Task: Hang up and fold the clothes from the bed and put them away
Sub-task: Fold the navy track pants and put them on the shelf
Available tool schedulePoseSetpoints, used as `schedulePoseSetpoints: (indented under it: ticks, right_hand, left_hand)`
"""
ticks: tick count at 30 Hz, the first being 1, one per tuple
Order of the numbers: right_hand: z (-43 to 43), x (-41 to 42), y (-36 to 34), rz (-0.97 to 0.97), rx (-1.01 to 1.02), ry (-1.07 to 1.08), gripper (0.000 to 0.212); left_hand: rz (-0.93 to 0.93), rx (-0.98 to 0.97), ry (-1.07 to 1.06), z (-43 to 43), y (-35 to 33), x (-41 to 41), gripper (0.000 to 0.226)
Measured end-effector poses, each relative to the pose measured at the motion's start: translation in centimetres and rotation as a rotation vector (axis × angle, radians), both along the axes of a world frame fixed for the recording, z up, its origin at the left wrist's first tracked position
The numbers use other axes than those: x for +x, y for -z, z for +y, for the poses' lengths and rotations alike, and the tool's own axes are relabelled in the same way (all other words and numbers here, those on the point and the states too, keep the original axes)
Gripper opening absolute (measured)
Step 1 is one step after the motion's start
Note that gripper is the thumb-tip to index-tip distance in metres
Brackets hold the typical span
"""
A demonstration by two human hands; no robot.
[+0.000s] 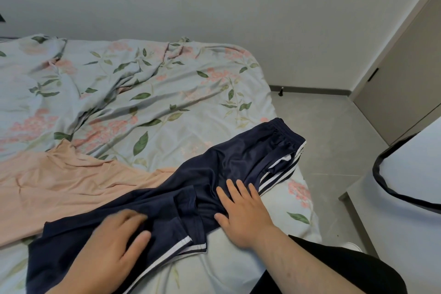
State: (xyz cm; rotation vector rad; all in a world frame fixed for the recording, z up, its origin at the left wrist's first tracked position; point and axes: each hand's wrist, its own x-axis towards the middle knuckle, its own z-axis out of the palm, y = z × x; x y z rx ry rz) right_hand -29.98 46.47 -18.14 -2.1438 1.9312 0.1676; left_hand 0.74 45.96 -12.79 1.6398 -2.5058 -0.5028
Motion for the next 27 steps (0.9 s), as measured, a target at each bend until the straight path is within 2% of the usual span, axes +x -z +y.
schedulePoseSetpoints:
  ticks: [2, 4, 5, 7, 8, 9, 11, 12, 16, 20, 23, 25, 27]
  right_hand:
    - [0.0, 0.5, 0.3, 0.035, 0.034, 0.023, 0.075]
    - [0.0, 0.8, -0.1, -0.012, 0.009, 0.07, 0.078]
    - [0.1, 1.0, -0.6, -0.077, -0.069, 0.076, 0.073]
    - [0.3, 1.5, -1.6, -0.242, -0.295, 0.049, 0.046]
    - [0.4, 2.1, -2.3, -0.346, -0.31, 0.068, 0.033]
    - [0.4, 3.0, -3.1, -0.466, -0.214, 0.131, 0.031]
    - [0.5, 5.1, -3.8, -0.688, 0.07, 0.304, 0.048]
    - [0.4, 6.0, -3.8, -0.73, 0.134, 0.375, 0.053]
    - [0.3, 7.8, -3.3, -0.665, 0.202, 0.433, 0.046]
    - [1.0, 7.8, -2.9, -0.767, 0.184, 0.486, 0.037]
    - [1.5, 7.7, -3.2, -0.898, 0.196, 0.527, 0.022]
    - [1.8, 7.7, -3.2, -0.961, 0.241, 0.549, 0.033]
    - [2.1, 7.7, -2.9, -0.9, 0.259, 0.501, 0.035]
  left_hand:
    - [-0.033, -0.155, -0.085, -1.3, 0.8, 0.6, 0.061]
    - [-0.138, -0.052, -0.127, -2.8, 1.8, 0.9, 0.078]
    - [-0.181, 0.0, -0.124, -3.3, 2.3, 1.0, 0.087]
    - [-0.215, 0.008, -0.106, -3.7, 3.7, 1.1, 0.096]
    - [-0.232, -0.001, -0.109, -3.7, 4.1, 0.9, 0.095]
    - [-0.236, -0.016, -0.119, -3.8, 4.3, 0.6, 0.094]
    - [-0.231, -0.021, -0.135, -3.8, 4.7, 0.1, 0.092]
    - [-0.225, -0.027, -0.147, -3.7, 4.8, 0.0, 0.092]
    - [-0.178, -0.082, -0.148, -3.2, 4.8, 0.0, 0.094]
    - [-0.074, -0.181, 0.157, -2.2, 4.8, 0.0, 0.097]
    - [-0.073, -0.207, 0.218, -1.6, 5.1, -0.7, 0.098]
    - [-0.055, -0.172, 0.206, -1.3, 5.0, -1.2, 0.099]
    - [0.014, -0.119, 0.183, -1.7, 4.8, -1.6, 0.094]
